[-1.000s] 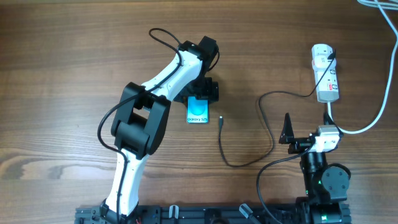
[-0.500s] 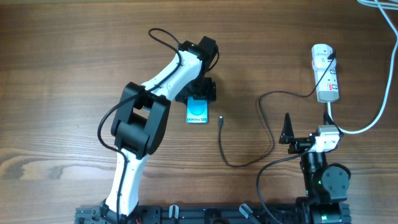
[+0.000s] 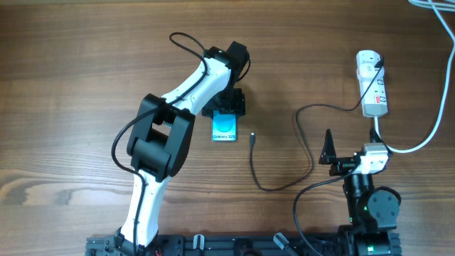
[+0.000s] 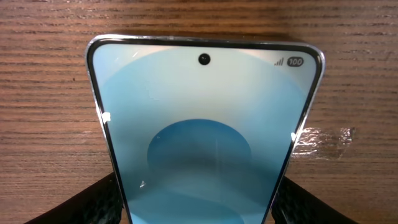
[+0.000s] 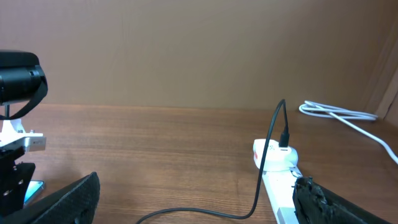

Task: Plug charger to phone and switch on socket
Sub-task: 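Close the left gripper on the phone's sides, then lift the phone with the left gripper and tilt it upright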

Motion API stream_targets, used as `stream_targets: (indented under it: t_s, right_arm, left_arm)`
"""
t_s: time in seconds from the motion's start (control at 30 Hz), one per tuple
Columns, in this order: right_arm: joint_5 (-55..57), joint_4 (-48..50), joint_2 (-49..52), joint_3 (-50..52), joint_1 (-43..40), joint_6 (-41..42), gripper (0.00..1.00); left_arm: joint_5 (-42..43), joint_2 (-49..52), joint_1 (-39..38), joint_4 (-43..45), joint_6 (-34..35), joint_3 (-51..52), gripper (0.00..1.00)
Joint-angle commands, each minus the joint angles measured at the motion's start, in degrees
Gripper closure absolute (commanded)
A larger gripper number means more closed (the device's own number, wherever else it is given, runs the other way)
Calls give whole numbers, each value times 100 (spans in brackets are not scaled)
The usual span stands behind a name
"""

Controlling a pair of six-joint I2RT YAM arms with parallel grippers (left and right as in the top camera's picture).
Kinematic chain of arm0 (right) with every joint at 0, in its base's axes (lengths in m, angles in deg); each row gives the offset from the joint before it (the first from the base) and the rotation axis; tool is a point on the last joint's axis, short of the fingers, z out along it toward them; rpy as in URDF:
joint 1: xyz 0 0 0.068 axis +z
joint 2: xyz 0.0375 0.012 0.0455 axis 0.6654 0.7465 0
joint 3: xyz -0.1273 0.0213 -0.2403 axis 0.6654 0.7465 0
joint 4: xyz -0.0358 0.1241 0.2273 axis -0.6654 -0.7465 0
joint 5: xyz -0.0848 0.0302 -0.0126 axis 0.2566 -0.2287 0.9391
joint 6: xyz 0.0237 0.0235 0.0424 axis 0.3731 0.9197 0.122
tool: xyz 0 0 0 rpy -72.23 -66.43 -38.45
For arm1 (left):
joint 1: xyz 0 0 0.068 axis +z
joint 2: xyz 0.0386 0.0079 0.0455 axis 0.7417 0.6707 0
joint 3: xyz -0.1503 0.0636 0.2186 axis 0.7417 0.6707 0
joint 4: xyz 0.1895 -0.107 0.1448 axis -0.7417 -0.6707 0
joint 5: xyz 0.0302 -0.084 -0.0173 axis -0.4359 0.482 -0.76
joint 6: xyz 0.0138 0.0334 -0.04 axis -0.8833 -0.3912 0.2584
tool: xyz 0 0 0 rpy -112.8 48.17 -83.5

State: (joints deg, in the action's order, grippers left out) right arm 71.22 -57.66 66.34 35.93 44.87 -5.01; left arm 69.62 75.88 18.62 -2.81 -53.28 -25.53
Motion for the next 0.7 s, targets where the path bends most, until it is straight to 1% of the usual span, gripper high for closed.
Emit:
stream_targets:
  t_s: [0.0,0.1,0.3,0.47,0.53,0.67]
  right_arm:
    - [94,31,-50,9,-24,-4,0]
    - [94,31,-50,9,-24,-4,0]
    - [94,31,-50,9,-24,-7,0]
    - [94,31,-50,9,-24,-7,0]
    - [94,31,-50,9,-24,-4,0]
    - [94,31,-50,9,-24,-7,0]
  left_arm:
    - [122,63,-20,-52,166,-74,26]
    - [291,-120,-9,-94,181,-129,28]
    - [1519,-686,140,-254,188,-205,28]
    - [2251,-1043,326,-452,188,-205,28]
    - [2822,-1126,411,-498,188,-205,28]
    - [4406,-1196,610,-505,186,-205,27]
